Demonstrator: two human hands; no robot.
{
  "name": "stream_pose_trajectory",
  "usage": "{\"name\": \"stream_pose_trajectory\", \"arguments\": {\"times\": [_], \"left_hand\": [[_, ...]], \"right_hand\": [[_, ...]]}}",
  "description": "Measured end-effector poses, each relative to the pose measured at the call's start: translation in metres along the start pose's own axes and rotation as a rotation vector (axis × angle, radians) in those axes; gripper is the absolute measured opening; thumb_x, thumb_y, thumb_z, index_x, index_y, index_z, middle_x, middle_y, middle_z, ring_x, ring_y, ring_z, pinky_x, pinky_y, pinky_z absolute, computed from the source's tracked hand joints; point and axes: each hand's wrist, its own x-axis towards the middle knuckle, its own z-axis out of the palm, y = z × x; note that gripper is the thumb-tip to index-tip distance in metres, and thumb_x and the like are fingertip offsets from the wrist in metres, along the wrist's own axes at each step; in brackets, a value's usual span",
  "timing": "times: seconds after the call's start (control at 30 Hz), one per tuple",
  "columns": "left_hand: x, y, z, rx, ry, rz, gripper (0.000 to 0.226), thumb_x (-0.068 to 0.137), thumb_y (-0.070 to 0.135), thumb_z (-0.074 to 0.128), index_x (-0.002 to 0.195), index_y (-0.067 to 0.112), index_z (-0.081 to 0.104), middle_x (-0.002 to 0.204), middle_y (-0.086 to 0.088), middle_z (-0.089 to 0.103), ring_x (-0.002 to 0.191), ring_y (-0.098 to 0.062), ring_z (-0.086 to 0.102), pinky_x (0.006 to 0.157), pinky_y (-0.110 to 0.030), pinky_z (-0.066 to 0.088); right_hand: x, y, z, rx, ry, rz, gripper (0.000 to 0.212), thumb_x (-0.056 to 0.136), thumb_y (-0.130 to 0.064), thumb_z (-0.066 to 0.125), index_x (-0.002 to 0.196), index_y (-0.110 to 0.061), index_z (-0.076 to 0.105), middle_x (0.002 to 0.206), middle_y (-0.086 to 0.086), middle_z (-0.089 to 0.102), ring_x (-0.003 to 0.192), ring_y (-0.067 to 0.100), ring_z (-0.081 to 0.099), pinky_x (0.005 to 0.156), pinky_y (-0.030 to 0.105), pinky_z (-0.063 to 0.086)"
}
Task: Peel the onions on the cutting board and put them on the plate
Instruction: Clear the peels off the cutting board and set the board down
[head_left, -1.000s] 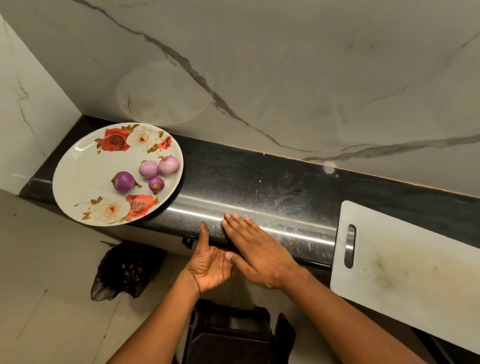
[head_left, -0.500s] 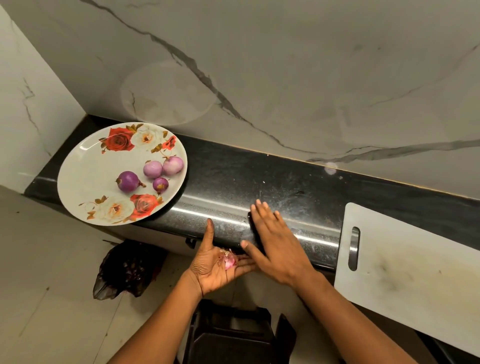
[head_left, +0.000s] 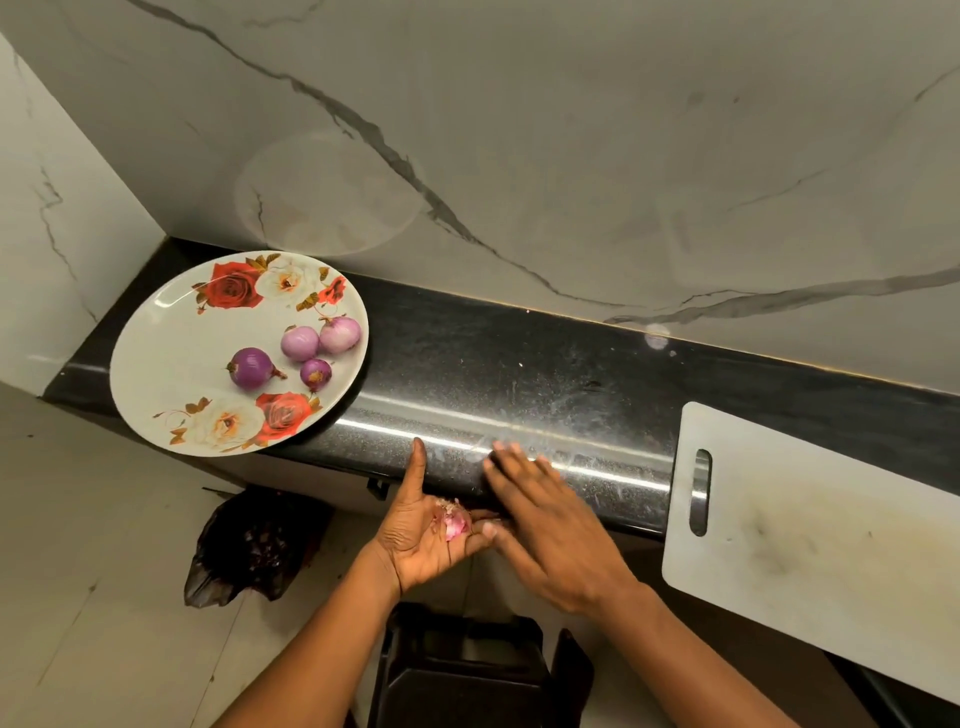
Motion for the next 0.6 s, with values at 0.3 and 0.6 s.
{"name": "stream_pose_trajectory", "arguments": {"times": [0.3, 0.6], "left_hand": [[-0.001, -0.001, -0.004, 0.029, -0.004, 0.014, 0.113, 0.081, 0.082, 0.065, 0.151, -0.005, 0.048, 0.156, -0.029, 0.047, 0.145, -0.039, 0.05, 0.121, -0.05, 0.039], [-0.005, -0.003, 0.002, -0.004, -0.051, -0.003, 0.107, 0.091, 0.085, 0.046, 0.155, 0.0, 0.045, 0.164, -0.027, 0.037, 0.154, -0.039, 0.036, 0.132, -0.052, 0.014]], "right_hand": [[0.002, -0.024, 0.013, -0.055, -0.114, -0.098, 0.074, 0.109, -0.063, 0.017, 0.167, -0.021, -0.004, 0.174, -0.003, -0.014, 0.157, 0.007, -0.024, 0.131, 0.042, -0.005], [0.011, -0.019, 0.008, 0.004, -0.046, -0.034, 0.072, 0.109, -0.061, 0.021, 0.167, -0.023, -0.001, 0.175, -0.005, -0.01, 0.157, 0.004, -0.021, 0.132, 0.042, 0.0]]}}
